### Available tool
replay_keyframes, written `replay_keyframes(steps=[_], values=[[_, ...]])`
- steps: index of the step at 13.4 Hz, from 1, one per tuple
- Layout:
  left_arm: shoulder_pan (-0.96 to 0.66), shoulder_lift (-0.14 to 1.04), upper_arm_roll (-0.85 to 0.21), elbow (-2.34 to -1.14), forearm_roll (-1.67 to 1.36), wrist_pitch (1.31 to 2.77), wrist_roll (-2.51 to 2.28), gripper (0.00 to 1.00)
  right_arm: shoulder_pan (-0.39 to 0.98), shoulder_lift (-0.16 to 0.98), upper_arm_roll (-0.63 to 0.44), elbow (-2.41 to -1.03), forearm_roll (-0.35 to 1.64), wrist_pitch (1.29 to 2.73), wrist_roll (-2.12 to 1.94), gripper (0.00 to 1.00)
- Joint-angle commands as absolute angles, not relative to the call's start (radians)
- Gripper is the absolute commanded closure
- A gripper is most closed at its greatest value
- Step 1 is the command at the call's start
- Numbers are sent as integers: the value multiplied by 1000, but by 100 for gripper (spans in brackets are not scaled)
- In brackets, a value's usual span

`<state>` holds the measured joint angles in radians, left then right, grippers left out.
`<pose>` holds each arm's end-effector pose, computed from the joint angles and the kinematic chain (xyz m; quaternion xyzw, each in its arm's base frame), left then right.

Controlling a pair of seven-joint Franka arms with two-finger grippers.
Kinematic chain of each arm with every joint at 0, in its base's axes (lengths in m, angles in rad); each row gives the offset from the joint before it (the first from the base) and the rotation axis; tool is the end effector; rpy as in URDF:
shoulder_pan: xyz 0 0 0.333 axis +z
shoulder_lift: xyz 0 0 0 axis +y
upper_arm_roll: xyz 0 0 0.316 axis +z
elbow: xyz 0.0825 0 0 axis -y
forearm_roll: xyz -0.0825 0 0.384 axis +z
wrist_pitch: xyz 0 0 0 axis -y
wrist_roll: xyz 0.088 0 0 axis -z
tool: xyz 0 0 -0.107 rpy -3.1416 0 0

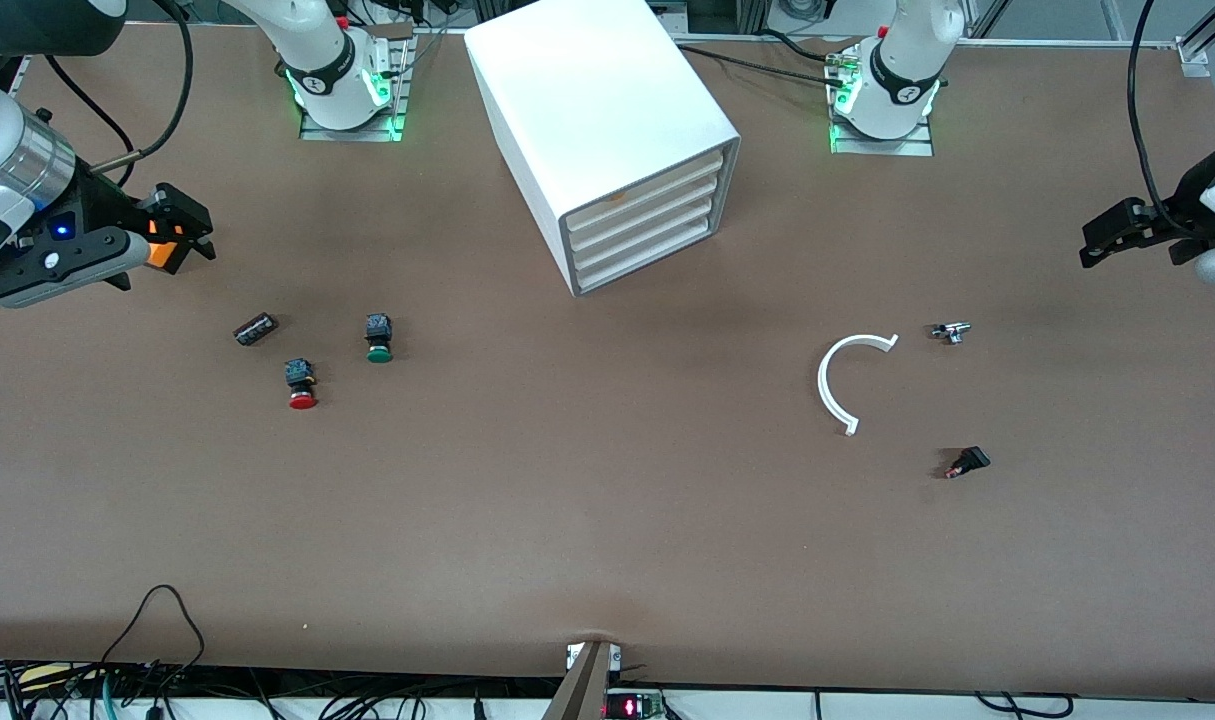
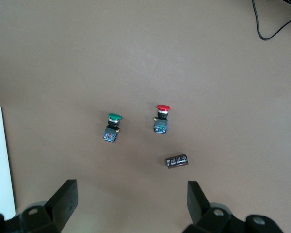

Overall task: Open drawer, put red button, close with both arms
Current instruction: 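Reach the left gripper to the cabinet's top drawer handle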

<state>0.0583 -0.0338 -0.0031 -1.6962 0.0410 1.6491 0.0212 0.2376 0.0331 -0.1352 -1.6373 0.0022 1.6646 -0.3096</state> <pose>0.5472 0.0343 0.5906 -0.9997 -0.0153 0.0074 0.0202 0.5674 0.0597 0.5827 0.9789 0.2045 -0.0029 0.0008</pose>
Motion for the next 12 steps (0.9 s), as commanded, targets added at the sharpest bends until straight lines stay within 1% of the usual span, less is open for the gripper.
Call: replay_keyframes(steps=[1, 4, 7, 9, 12], values=[[49, -38, -5, -1687, 66, 1634, 23, 0, 235, 40, -130, -1618, -3, 1660, -295, 0], [49, -29, -6, -1692, 63, 1632, 41, 0, 233, 41, -130, -1618, -3, 1661, -295, 0], [51, -15, -34, -1692, 49, 1571, 41, 0, 233, 49, -130, -1609, -2, 1667, -295, 0], [51, -14, -54, -1700, 12, 1548, 41, 0, 232, 52, -130, -1606, 24, 1724, -296, 0], [51, 18, -66, -1700, -107, 1499, 41, 0, 232, 55, -130, -1606, 25, 1727, -302, 0]])
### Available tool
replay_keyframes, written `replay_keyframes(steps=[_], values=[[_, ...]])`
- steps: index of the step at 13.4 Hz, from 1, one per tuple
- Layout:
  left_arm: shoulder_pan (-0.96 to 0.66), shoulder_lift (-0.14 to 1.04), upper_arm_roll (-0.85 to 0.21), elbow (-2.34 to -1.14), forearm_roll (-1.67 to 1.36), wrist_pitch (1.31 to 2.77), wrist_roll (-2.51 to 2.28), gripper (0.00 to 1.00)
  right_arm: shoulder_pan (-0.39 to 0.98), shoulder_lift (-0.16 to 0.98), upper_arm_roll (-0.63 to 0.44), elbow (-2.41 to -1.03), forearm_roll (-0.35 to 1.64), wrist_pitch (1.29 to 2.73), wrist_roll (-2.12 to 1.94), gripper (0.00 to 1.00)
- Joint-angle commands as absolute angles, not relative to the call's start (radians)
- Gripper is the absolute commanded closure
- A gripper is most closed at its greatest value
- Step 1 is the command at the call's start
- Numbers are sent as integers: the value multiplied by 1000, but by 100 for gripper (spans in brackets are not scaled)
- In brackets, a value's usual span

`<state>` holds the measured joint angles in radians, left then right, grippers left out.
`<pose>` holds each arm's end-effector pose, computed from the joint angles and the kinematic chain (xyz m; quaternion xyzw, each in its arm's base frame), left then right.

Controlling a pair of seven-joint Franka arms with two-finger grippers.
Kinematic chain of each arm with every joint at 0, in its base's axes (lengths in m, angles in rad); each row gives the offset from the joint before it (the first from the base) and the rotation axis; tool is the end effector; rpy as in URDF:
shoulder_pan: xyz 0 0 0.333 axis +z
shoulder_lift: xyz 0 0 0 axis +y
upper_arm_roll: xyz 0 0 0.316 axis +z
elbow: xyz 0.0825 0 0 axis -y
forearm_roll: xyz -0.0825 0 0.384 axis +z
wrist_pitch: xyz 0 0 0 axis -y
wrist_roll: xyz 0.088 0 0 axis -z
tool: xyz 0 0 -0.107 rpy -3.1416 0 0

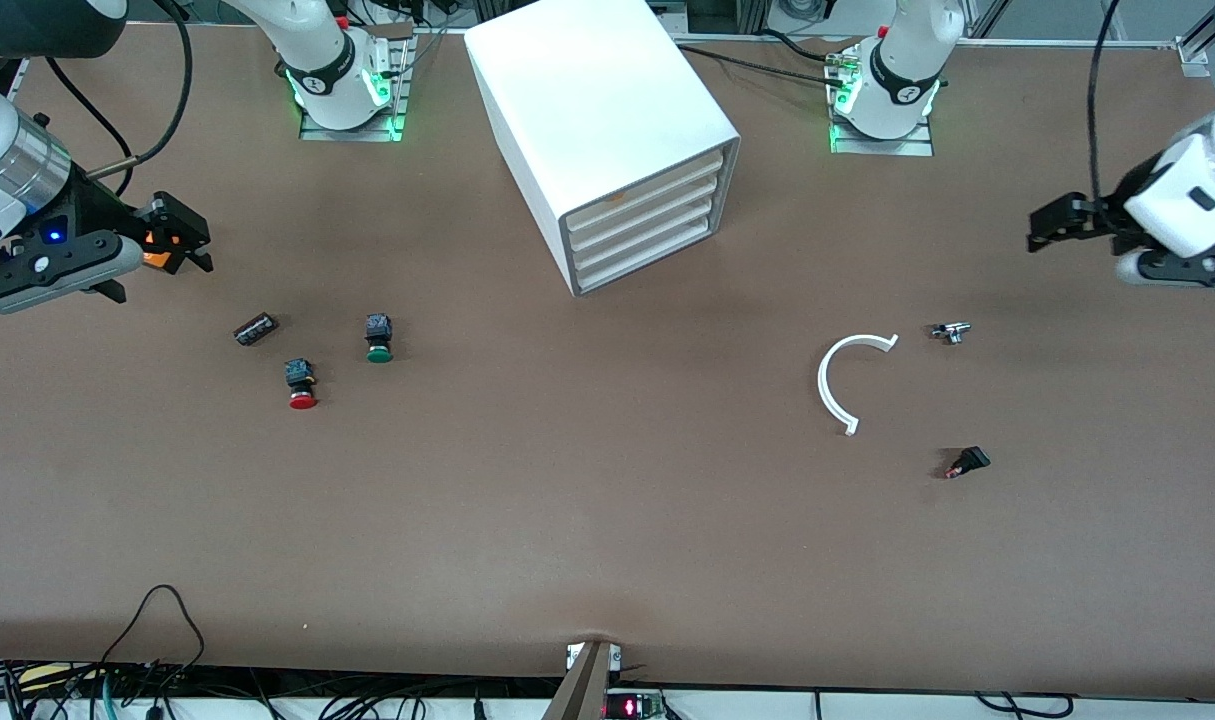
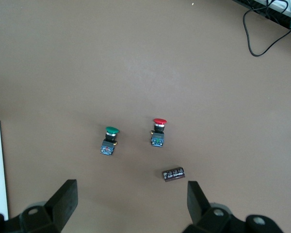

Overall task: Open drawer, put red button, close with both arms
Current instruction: 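Reach the left gripper to the cabinet's top drawer handle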

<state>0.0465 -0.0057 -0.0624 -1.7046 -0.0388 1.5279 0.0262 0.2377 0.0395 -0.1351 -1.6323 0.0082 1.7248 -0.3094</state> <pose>0.5405 -0.0130 0.5619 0.9960 -0.0201 -0.0853 0.0196 0.5755 0.0614 0.5869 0.9786 0.2041 0.0267 0.0014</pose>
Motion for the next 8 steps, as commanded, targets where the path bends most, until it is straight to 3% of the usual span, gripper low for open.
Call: replay_keyframes(steps=[1, 8], values=[[51, 44, -67, -1700, -164, 1491, 52, 0, 230, 72, -130, -1606, 26, 1739, -307, 0], [51, 264, -198, -1701, -527, 1477, 115, 1, 229, 123, -130, -1606, 26, 1769, -314, 0]])
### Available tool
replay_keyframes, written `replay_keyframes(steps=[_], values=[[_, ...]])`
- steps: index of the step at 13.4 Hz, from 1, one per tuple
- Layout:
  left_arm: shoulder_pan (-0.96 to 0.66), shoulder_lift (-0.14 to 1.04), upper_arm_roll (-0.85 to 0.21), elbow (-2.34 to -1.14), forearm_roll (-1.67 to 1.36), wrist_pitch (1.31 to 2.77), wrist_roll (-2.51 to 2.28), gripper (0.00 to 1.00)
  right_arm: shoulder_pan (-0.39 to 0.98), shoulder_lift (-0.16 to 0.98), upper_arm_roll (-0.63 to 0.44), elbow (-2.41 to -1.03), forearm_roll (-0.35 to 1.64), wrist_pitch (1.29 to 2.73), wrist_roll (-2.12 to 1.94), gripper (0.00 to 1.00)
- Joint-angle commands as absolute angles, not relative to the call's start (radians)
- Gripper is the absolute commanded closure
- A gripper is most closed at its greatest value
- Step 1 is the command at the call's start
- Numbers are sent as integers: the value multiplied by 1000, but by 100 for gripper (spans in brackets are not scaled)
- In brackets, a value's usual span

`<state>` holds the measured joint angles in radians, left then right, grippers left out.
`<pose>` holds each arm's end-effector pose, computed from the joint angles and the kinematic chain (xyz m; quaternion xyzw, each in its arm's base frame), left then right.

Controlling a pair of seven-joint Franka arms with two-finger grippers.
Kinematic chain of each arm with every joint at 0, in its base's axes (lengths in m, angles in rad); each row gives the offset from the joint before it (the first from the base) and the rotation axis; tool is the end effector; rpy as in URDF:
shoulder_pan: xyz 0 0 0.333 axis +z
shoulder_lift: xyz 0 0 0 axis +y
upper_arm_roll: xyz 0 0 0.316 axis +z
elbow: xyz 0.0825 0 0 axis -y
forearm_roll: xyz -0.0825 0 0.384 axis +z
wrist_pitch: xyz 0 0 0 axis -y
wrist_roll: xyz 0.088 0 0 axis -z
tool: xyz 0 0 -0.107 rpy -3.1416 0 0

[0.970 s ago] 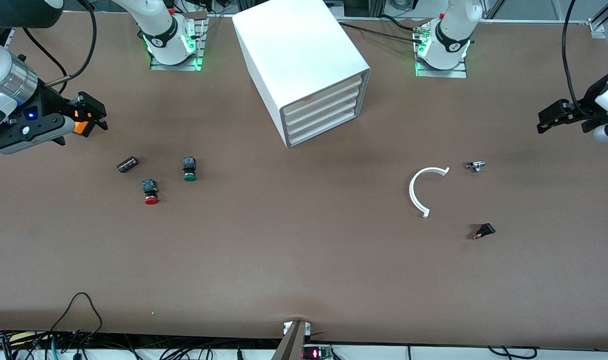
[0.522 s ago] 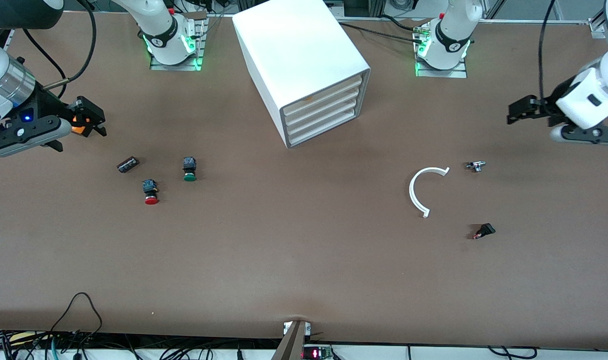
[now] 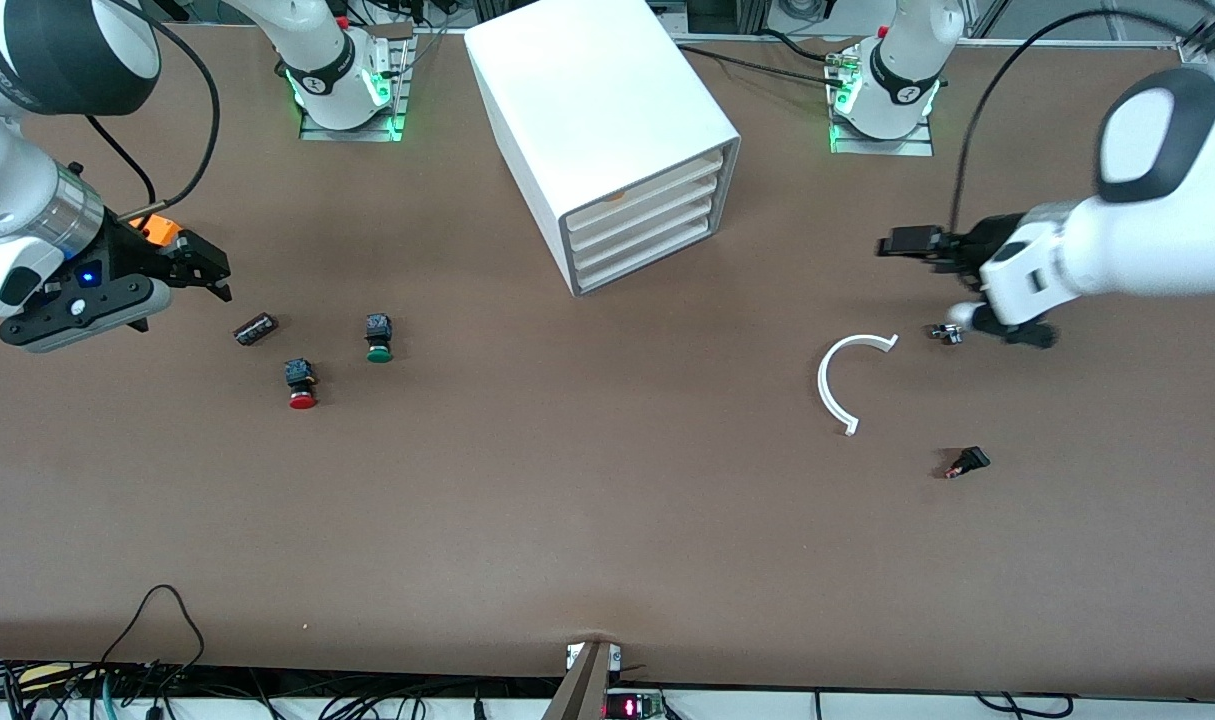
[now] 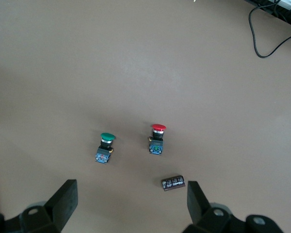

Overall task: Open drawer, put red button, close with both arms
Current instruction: 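Reach the left gripper to the cabinet's top drawer handle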

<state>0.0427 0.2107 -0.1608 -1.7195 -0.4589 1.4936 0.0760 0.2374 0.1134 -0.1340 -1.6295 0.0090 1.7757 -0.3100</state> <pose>0.5645 -0.1118 0.4469 0.9454 -0.0621 -0.2148 0.2370 0.5977 0.0666 0.5497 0.9786 0.2049 0.0165 0.0049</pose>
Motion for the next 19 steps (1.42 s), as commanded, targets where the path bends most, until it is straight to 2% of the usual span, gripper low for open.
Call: replay_keyframes(steps=[1, 5, 9, 10, 12, 17, 19], values=[[49, 302, -221, -1700, -569, 1479, 173, 1, 229, 123, -130, -1606, 26, 1769, -314, 0], [38, 446, -261, -1700, -714, 1494, 328, 1, 229, 124, -132, -1606, 26, 1761, -307, 0], [20, 580, -279, -1756, -892, 1497, 594, 16, 230, 120, -132, -1611, 26, 1723, -296, 0], [-1, 601, -279, -1762, -913, 1514, 648, 17, 230, 121, -132, -1609, 26, 1723, -298, 0], [-38, 620, -279, -1796, -971, 1546, 714, 19, 224, 124, -133, -1609, 25, 1723, -311, 0], [-130, 658, -279, -1815, -1028, 1601, 794, 39, 219, 135, -132, -1606, 15, 1724, -321, 0], [-159, 661, -281, -1836, -1058, 1617, 834, 44, 213, 137, -132, -1606, 21, 1724, -336, 0]])
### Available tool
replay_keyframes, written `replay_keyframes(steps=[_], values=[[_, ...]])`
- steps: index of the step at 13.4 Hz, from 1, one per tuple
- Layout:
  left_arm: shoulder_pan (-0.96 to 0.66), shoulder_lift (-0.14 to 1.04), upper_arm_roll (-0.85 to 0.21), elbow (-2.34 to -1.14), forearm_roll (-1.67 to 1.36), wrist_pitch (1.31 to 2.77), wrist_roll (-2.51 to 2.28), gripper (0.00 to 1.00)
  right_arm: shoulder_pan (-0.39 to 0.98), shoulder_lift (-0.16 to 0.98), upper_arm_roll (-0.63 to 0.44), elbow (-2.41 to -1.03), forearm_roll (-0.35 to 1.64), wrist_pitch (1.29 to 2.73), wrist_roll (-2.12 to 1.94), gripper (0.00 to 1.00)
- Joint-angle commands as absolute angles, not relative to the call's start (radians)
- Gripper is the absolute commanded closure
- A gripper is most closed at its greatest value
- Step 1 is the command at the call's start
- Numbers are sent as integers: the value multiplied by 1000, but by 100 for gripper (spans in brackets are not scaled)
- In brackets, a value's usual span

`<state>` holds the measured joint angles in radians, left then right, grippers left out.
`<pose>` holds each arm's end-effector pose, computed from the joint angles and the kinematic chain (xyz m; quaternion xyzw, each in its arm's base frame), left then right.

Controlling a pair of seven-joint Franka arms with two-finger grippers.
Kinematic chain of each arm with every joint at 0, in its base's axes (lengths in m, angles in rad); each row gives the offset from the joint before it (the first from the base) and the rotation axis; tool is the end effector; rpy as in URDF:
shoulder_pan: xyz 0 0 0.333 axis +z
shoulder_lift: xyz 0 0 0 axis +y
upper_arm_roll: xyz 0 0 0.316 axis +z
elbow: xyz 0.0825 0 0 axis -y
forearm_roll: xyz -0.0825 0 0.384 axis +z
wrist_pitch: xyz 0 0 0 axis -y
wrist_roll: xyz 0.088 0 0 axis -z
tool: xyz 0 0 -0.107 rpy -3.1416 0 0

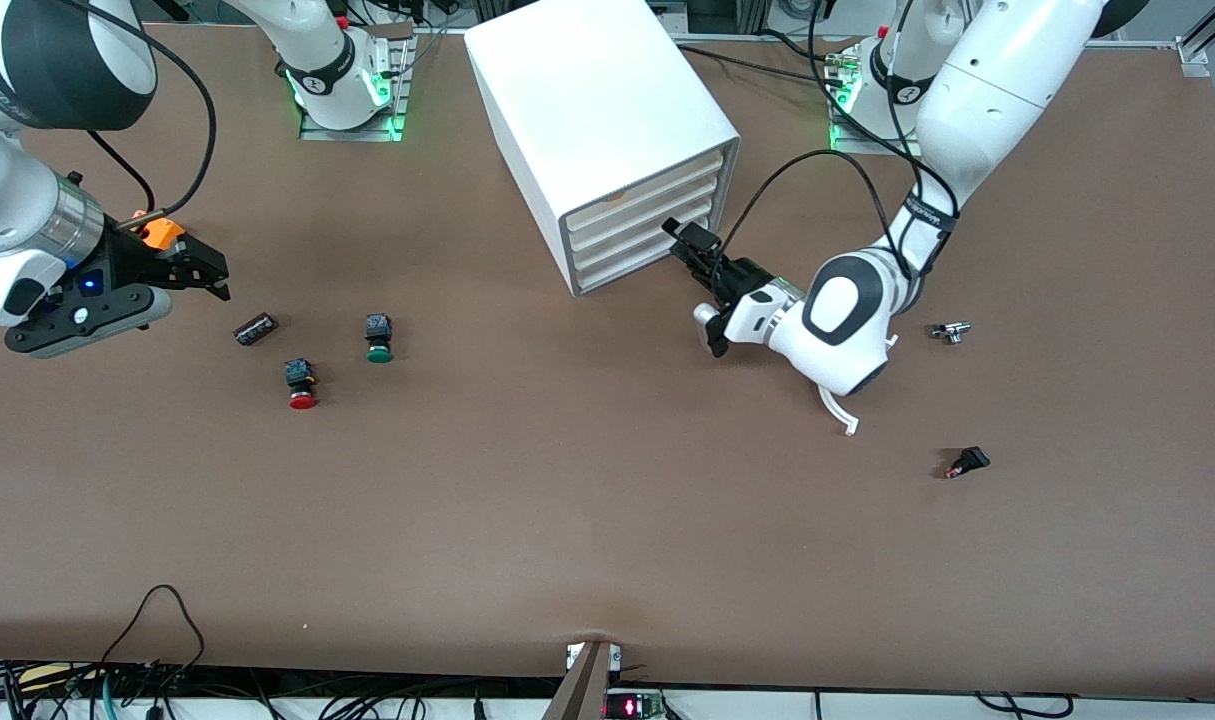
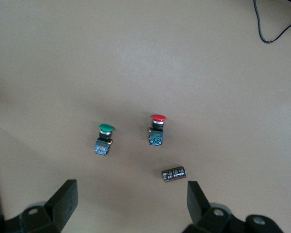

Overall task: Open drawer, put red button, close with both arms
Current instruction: 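Reach the left gripper to the cabinet's top drawer handle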

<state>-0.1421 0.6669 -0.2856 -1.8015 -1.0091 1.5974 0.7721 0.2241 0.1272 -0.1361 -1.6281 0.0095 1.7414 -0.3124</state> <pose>0.5007 -0.3142 0.2050 0.7330 -0.2579 -0.2700 0.5685 0.5980 0.0578 0.5391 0.9801 0.1985 -0.0068 0.0032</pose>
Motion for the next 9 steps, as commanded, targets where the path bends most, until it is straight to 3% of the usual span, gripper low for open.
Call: replay_keyframes(steps=[1, 5, 7, 9], values=[[-164, 667, -282, -1853, -1081, 1630, 862, 44, 215, 133, -132, -1606, 21, 1724, -375, 0], [-193, 673, -293, -1908, -1158, 1635, 905, 45, 213, 133, -132, -1608, 21, 1720, -397, 0], [-216, 672, -296, -1936, -1206, 1652, 913, 51, 212, 149, -132, -1609, 21, 1680, -408, 0], [-235, 673, -296, -1937, -1215, 1686, 919, 70, 212, 155, -132, -1608, 21, 1654, -403, 0]])
